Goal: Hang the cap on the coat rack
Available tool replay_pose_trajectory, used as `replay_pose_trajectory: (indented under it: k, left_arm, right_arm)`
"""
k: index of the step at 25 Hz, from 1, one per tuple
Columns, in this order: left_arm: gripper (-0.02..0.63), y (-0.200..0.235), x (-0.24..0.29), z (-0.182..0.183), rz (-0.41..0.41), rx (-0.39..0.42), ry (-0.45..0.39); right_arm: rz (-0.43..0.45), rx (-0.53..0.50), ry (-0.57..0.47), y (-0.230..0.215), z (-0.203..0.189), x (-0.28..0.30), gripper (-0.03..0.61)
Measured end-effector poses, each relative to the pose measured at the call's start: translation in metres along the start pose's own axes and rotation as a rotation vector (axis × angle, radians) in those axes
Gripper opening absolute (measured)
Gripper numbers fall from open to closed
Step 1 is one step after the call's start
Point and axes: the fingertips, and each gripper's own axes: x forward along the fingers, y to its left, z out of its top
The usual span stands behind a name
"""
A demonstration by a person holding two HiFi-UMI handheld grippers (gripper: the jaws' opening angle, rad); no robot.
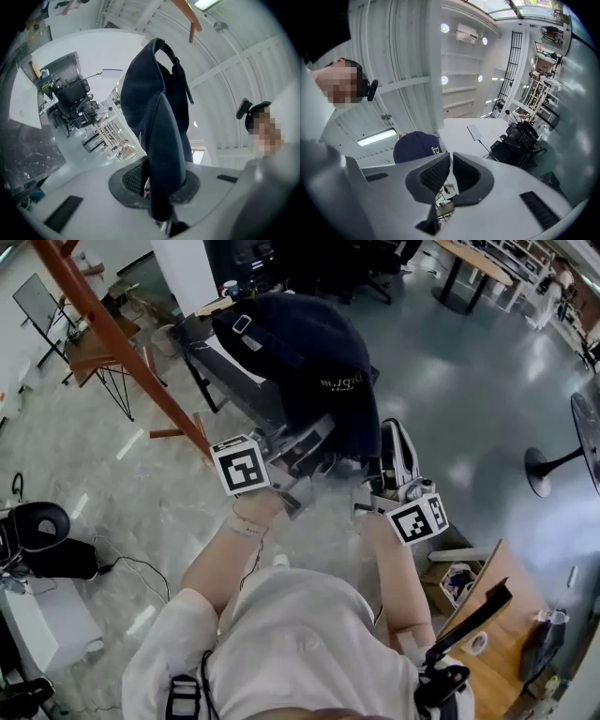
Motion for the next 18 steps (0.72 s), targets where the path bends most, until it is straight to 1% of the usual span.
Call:
replay_pose_trajectory:
  k: [2,5,6,8,11,14,16,18]
  left_arm:
    - [0.044,-0.008,0.001,0.016,0.003,0.059,-0.009]
    - [0.044,-0.029,0.003,0.019,0.003,0.124,-0.019]
    - [0.044,-0.036,0.003,0.022,-0.001,0.131,-0.026]
    - [0.044,-0.048,0.001,0.035,-0.016,0.110,-0.046]
    - [0.044,-0.059,-0.006,0.088,-0.040,0.087,-0.069]
    - [0.044,-0.070,-0.007,0.131,-0.057,0.113,-0.052]
    - [0.044,-0.083,-0.004,0.145,-0.072,0.135,-0.031]
    - [0.044,-0.099,0.001,0.155,-0.095,0.139,-0.012]
  right_arm:
    - [0.055,-0.016,-0.006,0.014,0.006,0.016,0.035]
    - [0.128,-0.029,-0.027,0.032,0.015,0.016,0.035]
    - [0.157,-0.035,-0.032,0.041,0.018,0.017,0.035]
    - [0.209,-0.046,-0.040,0.063,0.025,0.029,0.035]
    - [0.267,-0.063,-0.048,0.098,0.031,0.076,0.035]
    - [0.315,-0.062,-0.060,0.124,0.038,0.113,0.035]
    - [0.347,-0.061,-0.074,0.139,0.048,0.122,0.035]
    - [0.374,-0.077,-0.094,0.154,0.061,0.127,0.035]
